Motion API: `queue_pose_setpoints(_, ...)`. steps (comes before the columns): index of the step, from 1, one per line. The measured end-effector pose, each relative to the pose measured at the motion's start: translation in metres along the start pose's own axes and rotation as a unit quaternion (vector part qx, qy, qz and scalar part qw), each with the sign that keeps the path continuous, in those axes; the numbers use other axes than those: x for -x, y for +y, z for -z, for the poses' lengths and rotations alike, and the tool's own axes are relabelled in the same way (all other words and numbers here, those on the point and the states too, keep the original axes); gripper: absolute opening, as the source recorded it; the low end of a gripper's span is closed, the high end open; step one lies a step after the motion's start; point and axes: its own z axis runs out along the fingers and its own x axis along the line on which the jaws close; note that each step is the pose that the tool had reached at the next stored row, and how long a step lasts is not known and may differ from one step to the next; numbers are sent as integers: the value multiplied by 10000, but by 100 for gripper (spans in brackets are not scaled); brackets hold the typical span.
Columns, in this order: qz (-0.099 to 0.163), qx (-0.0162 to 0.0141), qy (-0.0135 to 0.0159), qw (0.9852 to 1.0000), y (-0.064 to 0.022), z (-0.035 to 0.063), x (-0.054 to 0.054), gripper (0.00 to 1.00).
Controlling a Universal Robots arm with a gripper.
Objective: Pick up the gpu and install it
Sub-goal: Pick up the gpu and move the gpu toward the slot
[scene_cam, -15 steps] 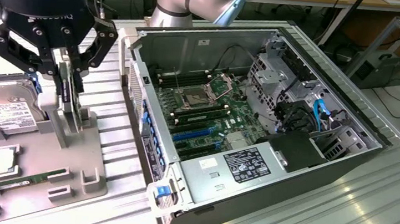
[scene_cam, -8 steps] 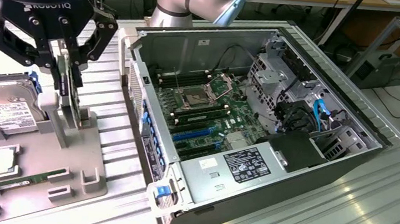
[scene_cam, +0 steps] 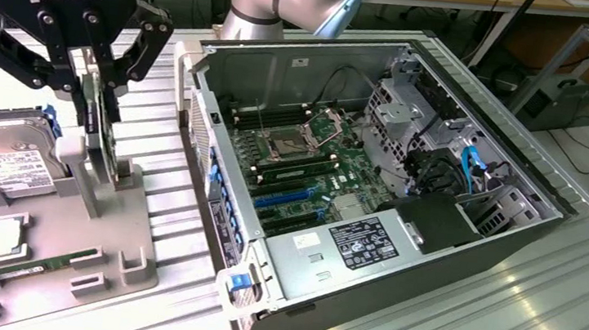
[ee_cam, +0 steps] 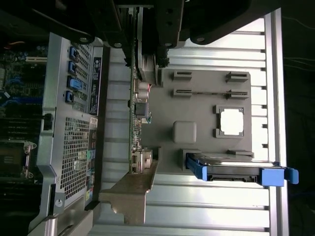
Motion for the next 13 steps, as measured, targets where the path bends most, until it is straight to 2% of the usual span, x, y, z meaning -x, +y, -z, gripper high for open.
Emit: queue_pose_setpoints(13, 0, -9, 0, 10000, -7, 156, 2, 27)
